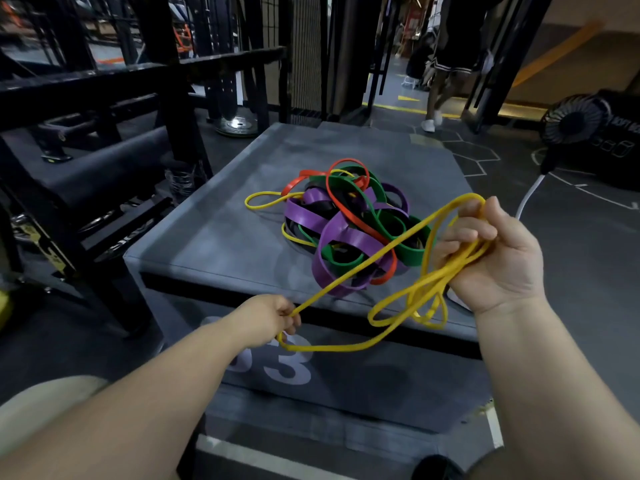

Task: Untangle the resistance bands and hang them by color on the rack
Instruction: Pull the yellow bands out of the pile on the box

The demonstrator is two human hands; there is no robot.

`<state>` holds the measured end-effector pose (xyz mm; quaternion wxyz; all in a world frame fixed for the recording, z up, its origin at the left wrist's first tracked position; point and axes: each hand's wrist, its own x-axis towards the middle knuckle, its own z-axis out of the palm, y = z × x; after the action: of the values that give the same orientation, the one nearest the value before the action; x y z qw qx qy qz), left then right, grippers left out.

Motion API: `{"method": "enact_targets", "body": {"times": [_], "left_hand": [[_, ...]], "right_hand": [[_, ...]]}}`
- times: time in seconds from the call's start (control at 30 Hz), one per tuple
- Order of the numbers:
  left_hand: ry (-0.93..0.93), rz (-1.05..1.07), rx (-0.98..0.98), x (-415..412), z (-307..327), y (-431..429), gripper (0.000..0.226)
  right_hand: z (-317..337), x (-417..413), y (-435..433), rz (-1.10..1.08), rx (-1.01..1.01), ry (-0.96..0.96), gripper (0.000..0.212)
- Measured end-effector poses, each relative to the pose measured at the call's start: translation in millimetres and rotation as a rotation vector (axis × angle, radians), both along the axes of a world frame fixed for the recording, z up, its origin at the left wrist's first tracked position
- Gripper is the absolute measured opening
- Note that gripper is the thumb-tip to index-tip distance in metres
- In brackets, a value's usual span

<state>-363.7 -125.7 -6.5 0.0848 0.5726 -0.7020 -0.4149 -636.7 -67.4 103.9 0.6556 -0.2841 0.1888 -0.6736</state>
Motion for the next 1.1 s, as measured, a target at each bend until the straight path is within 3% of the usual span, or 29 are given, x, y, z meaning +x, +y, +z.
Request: {"method": "enact_targets", "body": {"times": [0.17,0.4,0.5,0.6,0.77,0.87,1.1], "left_hand": [[-0.038,0.046,0.002,3,-3,-3,0.016],[-0.122,0.122,0.067,8,-5,-3,0.023],[-0.08,0.134,0.074,6,-3,-1,0.023],[0.016,0.179,0.031,4,-2,0,0.007],[0.181,0.221,0.031,-2,4,4,0.012],[0.177,0.156,-0.054,-5,11,8,0.012],[0.14,-0.153,-0.423,-13,45,24,0.027]], "right_hand": [[6,0,4,-0.088,-0.059,0.087,0.033],[9,7,3,-0.05,-0.079,0.121,0.028],[10,10,3,-0.079,-0.031,0.124,0.009],[10,13,2,-0.092,0.008,0.11,0.018],[8,14,-3,-0.117,-0.012,0.057,0.011],[7,12,-5,-0.135,0.0,0.031,0.016],[2,22,-5,-0.133,0.041,0.236,0.012]]}}
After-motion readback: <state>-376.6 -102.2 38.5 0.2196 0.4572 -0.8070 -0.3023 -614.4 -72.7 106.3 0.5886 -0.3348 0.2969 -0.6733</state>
